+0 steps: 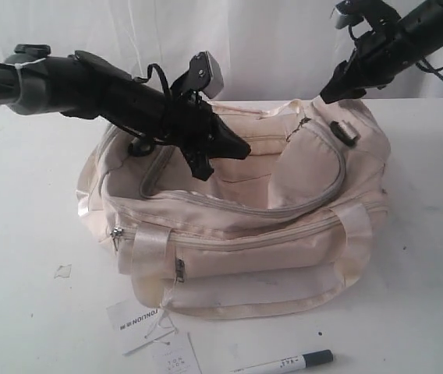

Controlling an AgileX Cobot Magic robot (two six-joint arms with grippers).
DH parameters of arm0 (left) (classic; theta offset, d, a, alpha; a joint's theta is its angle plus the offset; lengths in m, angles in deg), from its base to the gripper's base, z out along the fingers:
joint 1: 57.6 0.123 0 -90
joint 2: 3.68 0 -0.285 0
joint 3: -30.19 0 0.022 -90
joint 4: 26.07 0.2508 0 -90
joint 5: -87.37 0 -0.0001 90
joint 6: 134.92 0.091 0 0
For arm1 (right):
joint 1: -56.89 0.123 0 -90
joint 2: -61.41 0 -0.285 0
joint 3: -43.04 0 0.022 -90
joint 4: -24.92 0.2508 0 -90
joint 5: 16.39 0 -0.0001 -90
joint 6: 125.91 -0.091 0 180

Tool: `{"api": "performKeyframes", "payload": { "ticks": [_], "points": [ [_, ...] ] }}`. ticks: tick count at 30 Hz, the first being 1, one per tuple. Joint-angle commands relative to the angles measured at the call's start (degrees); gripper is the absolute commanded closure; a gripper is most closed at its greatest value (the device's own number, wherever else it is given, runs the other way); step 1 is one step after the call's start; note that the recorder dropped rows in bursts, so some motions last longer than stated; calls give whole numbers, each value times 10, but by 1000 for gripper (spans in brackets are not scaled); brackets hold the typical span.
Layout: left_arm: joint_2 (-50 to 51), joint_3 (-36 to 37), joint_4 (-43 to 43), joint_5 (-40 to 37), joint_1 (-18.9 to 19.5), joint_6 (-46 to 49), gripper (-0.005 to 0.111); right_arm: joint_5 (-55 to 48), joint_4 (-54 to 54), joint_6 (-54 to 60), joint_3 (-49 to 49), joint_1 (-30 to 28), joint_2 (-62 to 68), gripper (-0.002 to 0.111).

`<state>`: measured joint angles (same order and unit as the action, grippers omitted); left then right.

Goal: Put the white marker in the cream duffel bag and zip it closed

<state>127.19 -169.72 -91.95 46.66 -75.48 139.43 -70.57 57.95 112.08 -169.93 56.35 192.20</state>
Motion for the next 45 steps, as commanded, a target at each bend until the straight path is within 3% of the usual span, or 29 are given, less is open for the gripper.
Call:
{"api": "performKeyframes", "payload": {
  "ticks": [1,4,6,10,13,16,20,23,26,29,38,45],
  "points": [
    [-42,-1,22,3,7,-22,107,-1,-77,-103,-5,0,-8,59],
    [-61,-1,47,0,20,-49,107,-10,-79,-65,-5,15,-25,59],
    [-71,-1,47,-10,38,-61,107,41,-110,-53,-5,22,-36,59],
    [-80,-1,45,-46,71,-79,107,144,-191,-152,-5,22,-37,59],
    [-87,-1,42,-77,95,-86,107,148,-196,-163,-5,22,-35,59],
    [-96,-1,27,-108,131,-86,107,99,-97,49,-5,43,-32,59],
    [-98,-1,-2,-161,159,-96,107,82,-57,79,-6,69,11,61],
    [-98,-1,8,-175,162,-120,107,65,-55,73,-6,90,44,64],
    [-97,4,8,-180,162,-126,107,123,-68,97,-6,115,57,65],
    [-97,27,21,-180,165,-133,107,54,-193,25,-6,137,59,65],
    [-97,98,36,-121,166,-120,107,-21,-276,-31,-6,138,39,65],
    [-98,116,31,-94,166,-120,107,44,-319,-33,-5,138,67,67]
  ]
}}
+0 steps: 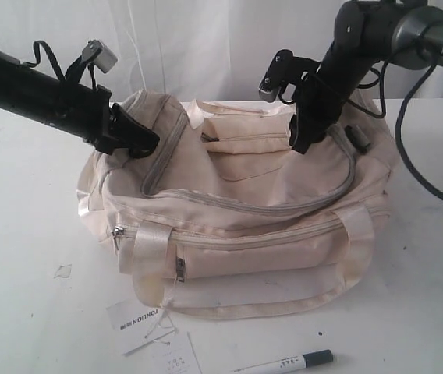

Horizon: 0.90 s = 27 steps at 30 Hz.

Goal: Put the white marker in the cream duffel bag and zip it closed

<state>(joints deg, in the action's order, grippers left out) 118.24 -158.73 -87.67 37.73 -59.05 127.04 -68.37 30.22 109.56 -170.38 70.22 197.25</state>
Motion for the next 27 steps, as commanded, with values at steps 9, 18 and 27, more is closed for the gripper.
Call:
{"api": "performKeyframes", "payload": {
  "ticks": [9,18,27],
  "points": [
    [-22,6,-23,-11,2,17,107,100,-99,-111,-1,-2,2,108],
    [-23,6,-20,-11,2,17,107,113,-89,-174,-1,-32,-26,108],
    [-23,6,-19,-21,2,17,107,76,123,-166,-1,-95,-35,108]
  ]
}}
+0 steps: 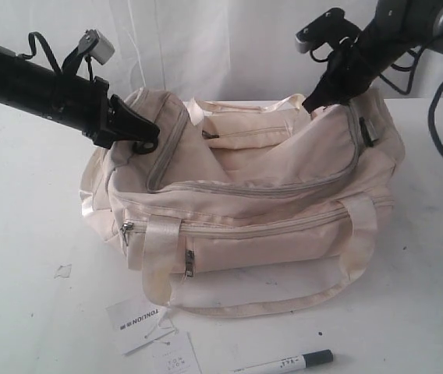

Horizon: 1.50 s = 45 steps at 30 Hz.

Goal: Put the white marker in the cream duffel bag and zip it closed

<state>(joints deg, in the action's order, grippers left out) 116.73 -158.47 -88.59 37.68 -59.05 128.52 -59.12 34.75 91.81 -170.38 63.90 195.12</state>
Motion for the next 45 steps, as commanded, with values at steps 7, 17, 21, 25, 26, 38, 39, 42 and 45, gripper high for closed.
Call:
{"api": "performKeyframes", "payload": {
  "ticks": [7,17,21,25,26,38,39,42,45],
  "points": [
    [-8,3,-10,-30,2,4,107,-38,214,46,-1,-75,-18,108],
    [-8,3,-2,-30,2,4,107,-50,313,57,-1,-100,-18,108],
    [-8,3,0,-29,2,4,107,-44,326,56,-1,-99,-18,108],
    [-8,3,0,-29,2,4,107,-9,334,32,-1,-99,-18,108],
    [-8,3,0,-29,2,4,107,0,333,25,-1,-100,-18,108],
    [-8,3,-8,-55,2,23,107,36,341,19,-1,-100,-18,108],
    [-8,3,-14,-55,2,23,107,21,347,19,-1,-100,-18,108],
    [-8,3,-56,-55,2,23,107,-21,372,19,-1,-100,-19,108],
    [-8,3,-79,-56,2,23,107,-82,379,19,-1,-100,-23,108]
  ]
}}
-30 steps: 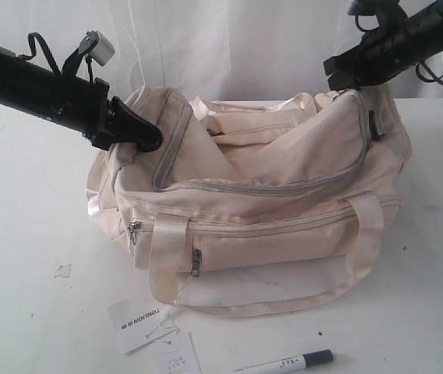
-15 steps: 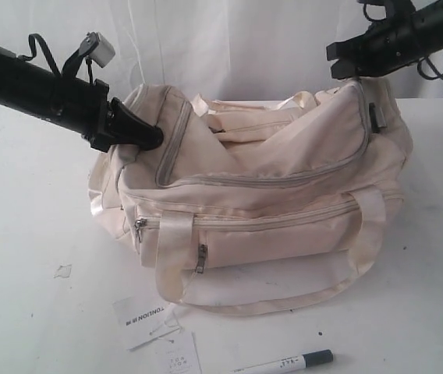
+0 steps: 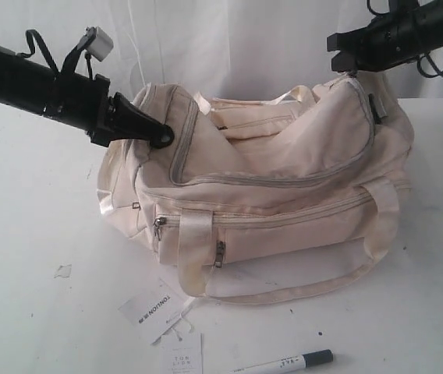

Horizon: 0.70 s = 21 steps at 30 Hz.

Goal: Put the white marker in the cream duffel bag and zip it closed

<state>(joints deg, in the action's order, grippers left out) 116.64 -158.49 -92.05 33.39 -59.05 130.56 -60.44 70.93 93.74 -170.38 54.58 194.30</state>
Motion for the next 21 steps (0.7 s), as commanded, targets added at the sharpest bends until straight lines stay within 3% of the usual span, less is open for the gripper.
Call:
{"api": "performKeyframes", "payload": {
  "ticks": [1,7,10,13,17,19,21],
  "points": [
    [-7,3,-44,-13,2,2,107,-89,17,0,-1,-7,-17,108],
    [-7,3,-29,-11,2,4,107,-167,-50,-30,-1,-7,-24,108],
    [-5,3,-30,-11,2,5,107,-259,-77,-50,5,-7,-24,108],
    [1,3,-63,-1,2,24,107,-259,-78,-34,14,-7,-24,108],
    [14,2,-170,8,0,140,106,-259,-76,-36,15,-7,-26,108],
    [25,-5,-225,8,-6,230,99,-259,-76,-36,15,-7,-28,108],
    [41,-19,-249,8,-19,315,86,-259,-76,-36,15,-7,-31,108]
  ]
}}
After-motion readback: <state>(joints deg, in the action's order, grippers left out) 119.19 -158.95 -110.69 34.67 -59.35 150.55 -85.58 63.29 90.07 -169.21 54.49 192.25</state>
